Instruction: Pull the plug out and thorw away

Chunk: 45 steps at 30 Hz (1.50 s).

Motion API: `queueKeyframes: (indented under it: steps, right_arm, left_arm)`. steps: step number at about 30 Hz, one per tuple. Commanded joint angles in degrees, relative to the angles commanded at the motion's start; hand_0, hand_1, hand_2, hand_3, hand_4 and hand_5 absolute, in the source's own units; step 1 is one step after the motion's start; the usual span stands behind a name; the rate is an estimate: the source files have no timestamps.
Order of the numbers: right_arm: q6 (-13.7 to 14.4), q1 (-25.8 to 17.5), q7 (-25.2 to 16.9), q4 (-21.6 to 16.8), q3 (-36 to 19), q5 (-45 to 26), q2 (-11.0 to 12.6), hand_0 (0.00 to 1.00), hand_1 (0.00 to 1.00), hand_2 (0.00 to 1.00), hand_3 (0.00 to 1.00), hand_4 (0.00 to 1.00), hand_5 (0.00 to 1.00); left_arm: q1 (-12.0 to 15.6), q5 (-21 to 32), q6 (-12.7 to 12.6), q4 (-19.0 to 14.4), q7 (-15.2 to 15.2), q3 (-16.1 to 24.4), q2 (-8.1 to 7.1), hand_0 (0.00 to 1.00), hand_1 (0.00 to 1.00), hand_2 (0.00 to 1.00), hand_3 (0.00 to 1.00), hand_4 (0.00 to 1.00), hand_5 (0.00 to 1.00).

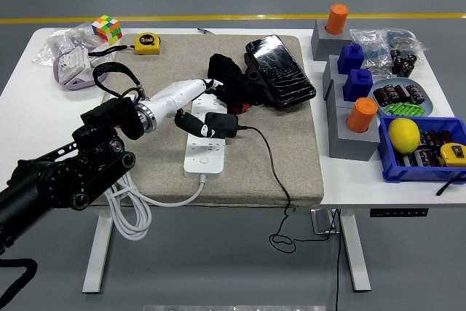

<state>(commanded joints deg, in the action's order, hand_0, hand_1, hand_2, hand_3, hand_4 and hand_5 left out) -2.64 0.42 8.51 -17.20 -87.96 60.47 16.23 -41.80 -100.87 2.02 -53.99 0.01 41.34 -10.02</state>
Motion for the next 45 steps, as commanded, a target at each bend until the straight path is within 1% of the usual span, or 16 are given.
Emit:
queueKeyframes:
  steps: [4, 6, 7, 12, 13, 18, 19, 24, 25, 28, 30, 31, 36, 37, 40, 45]
  right_arm:
    - [0.0, -0.1, 0.0, 0.0, 0.1, 0.0, 0.1, 0.569, 0.645, 0.669, 0.56, 0.96, 0.464]
    - [0.0, 0.0, 0.0, 0.0, 0.3, -0.2, 0.1, 0.569, 0.645, 0.669, 0.56, 0.96, 0.464]
    - [0.0, 0.0, 0.0, 0.0, 0.4, -0.2, 0.1, 0.569, 0.645, 0.669, 0.561, 0.959, 0.46]
    - [0.1, 0.2, -0.1, -0.1, 0.7, -0.6, 0.1, 0.569, 0.645, 0.669, 0.561, 0.959, 0.46]
    - [0.1, 0.2, -0.1, -0.2, 0.8, -0.7, 0.1, 0.569, 0.645, 0.669, 0.561, 0.959, 0.458]
    - [0.1, 0.0, 0.0, 0.0, 0.9, -0.7, 0.2, 0.569, 0.645, 0.669, 0.561, 0.959, 0.458]
    - [0.0, 0.0, 0.0, 0.0, 0.9, -0.8, 0.1, 0.568, 0.645, 0.669, 0.562, 0.96, 0.458]
    - [0.0, -0.1, 0.0, 0.0, 1.1, -0.8, 0.1, 0.568, 0.645, 0.669, 0.562, 0.96, 0.458]
    - [0.0, -0.1, 0.0, 0.0, 1.2, -0.8, 0.1, 0.568, 0.645, 0.669, 0.56, 0.959, 0.457]
    - [0.0, -0.1, -0.1, -0.1, 1.3, -0.8, 0.1, 0.568, 0.645, 0.669, 0.56, 0.959, 0.457]
    - [0.0, -0.1, -0.1, -0.1, 1.3, -0.8, 0.2, 0.568, 0.645, 0.669, 0.56, 0.959, 0.457]
    - [0.0, -0.1, 0.0, -0.1, 1.3, -0.7, 0.2, 0.568, 0.645, 0.669, 0.56, 0.958, 0.457]
    - [0.0, -0.1, -0.1, -0.1, 1.1, -0.6, 0.2, 0.568, 0.645, 0.669, 0.56, 0.958, 0.457]
    - [0.0, -0.1, 0.0, -0.1, 1.0, -0.6, 0.1, 0.568, 0.645, 0.669, 0.56, 0.958, 0.457]
    - [0.0, -0.2, -0.1, -0.1, 0.8, -0.6, 0.1, 0.568, 0.645, 0.669, 0.56, 0.958, 0.457]
    - [-0.1, -0.4, -0.1, 0.0, 0.6, -0.5, 0.0, 0.569, 0.644, 0.669, 0.56, 0.958, 0.456]
  left_arm:
    - [-0.5, 0.6, -0.1, 1.1, 0.0, -0.8, 0.54, 0.782, 0.759, 0.725, 0.816, 0.966, 0.187]
    - [-1.1, 1.1, -0.1, 2.2, 0.1, -1.5, 1.08, 0.782, 0.759, 0.725, 0.816, 0.966, 0.187]
    - [-1.4, 1.5, -0.1, 2.9, 0.2, -1.8, 1.38, 0.768, 0.737, 0.698, 0.796, 0.951, 0.169]
    - [-2.6, 2.9, 0.1, 5.9, 0.6, -3.4, 2.63, 0.768, 0.737, 0.698, 0.796, 0.951, 0.169]
    - [-2.7, 3.2, -0.1, 6.4, 0.6, -3.6, 2.83, 0.711, 0.687, 0.612, 0.747, 0.948, 0.195]
    - [-3.3, 4.9, -0.6, 8.5, 0.6, -4.6, 3.76, 0.711, 0.687, 0.612, 0.747, 0.948, 0.195]
    - [-3.4, 5.4, -0.9, 8.9, 0.5, -4.8, 3.99, 0.612, 0.601, 0.502, 0.6, 0.925, 0.217]
    - [-3.8, 6.8, -2.2, 10.1, -0.1, -5.7, 4.67, 0.612, 0.601, 0.502, 0.6, 0.925, 0.217]
    - [-4.0, 7.1, -2.6, 10.3, -0.2, -6.0, 4.86, 0.475, 0.449, 0.419, 0.517, 0.813, 0.188]
    - [-4.5, 7.4, -4.4, 11.1, -1.2, -6.5, 5.31, 0.475, 0.449, 0.419, 0.517, 0.813, 0.188]
    - [-4.8, 7.5, -5.5, 11.4, -1.8, -6.8, 5.46, 0.475, 0.449, 0.419, 0.517, 0.813, 0.188]
    - [-5.0, 7.3, -5.8, 11.5, -1.7, -6.8, 5.53, 0.385, 0.369, 0.377, 0.464, 0.659, 0.017]
    - [-5.7, 7.1, -5.8, 11.6, -1.6, -7.2, 5.58, 0.385, 0.369, 0.377, 0.464, 0.659, 0.017]
    - [-5.8, 7.0, -5.8, 11.5, -1.7, -7.1, 5.54, 0.372, 0.362, 0.371, 0.458, 0.66, 0.002]
    - [-5.5, 5.8, -5.7, 10.3, -1.7, -6.4, 5.26, 0.372, 0.362, 0.371, 0.458, 0.66, 0.002]
    - [-4.8, 4.5, -5.4, 6.7, -1.4, -5.2, 4.74, 0.368, 0.358, 0.368, 0.455, 0.664, 0.002]
